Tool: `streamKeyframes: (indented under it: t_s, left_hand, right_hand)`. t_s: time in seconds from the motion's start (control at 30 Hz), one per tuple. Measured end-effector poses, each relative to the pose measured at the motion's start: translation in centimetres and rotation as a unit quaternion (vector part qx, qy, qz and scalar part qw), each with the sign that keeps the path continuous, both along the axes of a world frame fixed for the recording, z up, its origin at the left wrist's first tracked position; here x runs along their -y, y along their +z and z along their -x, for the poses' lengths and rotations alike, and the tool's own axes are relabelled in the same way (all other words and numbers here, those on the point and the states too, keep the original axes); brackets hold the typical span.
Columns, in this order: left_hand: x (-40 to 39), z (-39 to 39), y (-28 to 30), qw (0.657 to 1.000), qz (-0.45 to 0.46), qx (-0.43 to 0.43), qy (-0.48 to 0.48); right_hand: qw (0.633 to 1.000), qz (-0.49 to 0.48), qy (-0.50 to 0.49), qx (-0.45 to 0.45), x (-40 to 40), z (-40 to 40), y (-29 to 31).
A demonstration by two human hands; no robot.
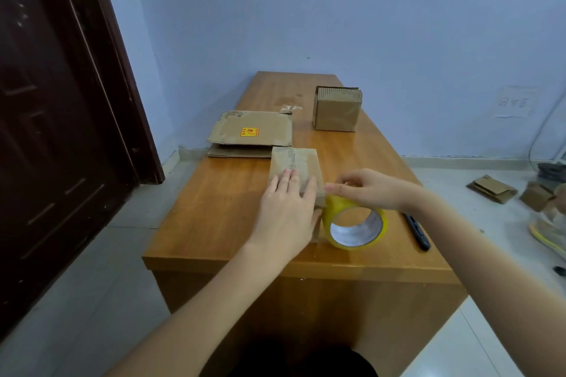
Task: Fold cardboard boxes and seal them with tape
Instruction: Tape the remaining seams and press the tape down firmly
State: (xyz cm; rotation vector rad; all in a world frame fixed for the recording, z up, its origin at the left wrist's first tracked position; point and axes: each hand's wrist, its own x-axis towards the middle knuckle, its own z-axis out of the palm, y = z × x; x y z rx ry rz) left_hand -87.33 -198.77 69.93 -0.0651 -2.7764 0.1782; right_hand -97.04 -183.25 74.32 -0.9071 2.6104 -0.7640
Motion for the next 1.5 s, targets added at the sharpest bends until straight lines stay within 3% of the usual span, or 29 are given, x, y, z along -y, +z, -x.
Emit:
streamKeyframes:
  t_s: [0.1,0.2,0.27,0.33,0.37,0.53,0.67,0.8,0.87,0.97,1.07,1.17,1.23,1.3,1.4,1.5]
  left_hand:
    - [0.0,0.1,-0.4,1.000,0.012,-0.027,0.006]
    - [0.1,0.7,-0.7,0.998,0.033,-0.044,-0.001]
    - [0.3,0.8,-0.5,0.998,0.042,-0.042,0.000]
    - [0.6,1.0,-0.7,0.998,0.052,-0.046,-0.005]
    - [0.6,1.0,-0.6,0.997,0.057,-0.048,-0.006]
    - [0.7,0.7,-0.1,0.998,0.047,-0.037,-0.004]
    - [0.5,0.3,0.4,0.996,0.086,0.037,0.009]
    - [0.5,0.1,0.6,0.994,0.098,0.040,0.009]
    - [0.4,0.0,0.7,0.996,0.084,0.037,0.006]
    - [0.4,0.0,0.8,0.996,0.077,0.039,0.006]
    - [0.2,0.0,0.9,0.997,0.067,0.043,0.009]
    - [0.3,0.0,1.1,0.996,0.069,0.049,0.008]
    - [0.3,-0.1,1.2,0.997,0.066,0.050,0.005]
    - [0.3,0.0,1.2,0.997,0.062,0.050,0.003]
    - [0.2,0.1,1.0,0.997,0.056,0.049,0.008]
    - [0.3,0.1,1.1,0.997,0.055,0.045,0.008]
  right_hand:
    - [0.972,0.230,-0.049,-0.002,-1.9,-0.8,-2.5]
    - [0.944,0.315,-0.098,0.017,-2.5,-1.6,-4.7]
    - [0.899,0.408,-0.144,0.065,-2.0,-1.9,-5.7]
    - [0.852,0.484,-0.194,0.042,-1.4,-1.8,-5.9]
    - [0.846,0.494,-0.199,0.025,-1.3,-1.5,-5.9]
    - [0.895,0.423,-0.140,-0.024,-1.6,-0.5,-4.1]
    - [0.939,0.307,-0.132,-0.083,-2.0,-0.1,-2.5]
    - [0.967,0.191,-0.153,-0.074,-2.9,0.3,-2.6]
    - [0.981,0.087,-0.158,-0.066,-3.0,0.4,-2.2]
    - [0.978,-0.086,-0.152,-0.116,-2.5,0.5,-1.4]
    - [0.969,-0.141,-0.149,-0.139,-2.2,0.6,-1.8]
    - [0.960,-0.172,-0.144,-0.165,-2.0,0.3,-2.1]
    - [0.947,-0.160,-0.152,-0.232,-2.2,0.1,-2.2]
    - [0.935,-0.075,-0.166,-0.303,-2.3,-0.9,-2.2]
    - [0.937,0.079,-0.145,-0.309,-1.1,-4.2,-1.2]
    - [0.943,0.004,-0.096,-0.320,1.5,-7.1,-2.1]
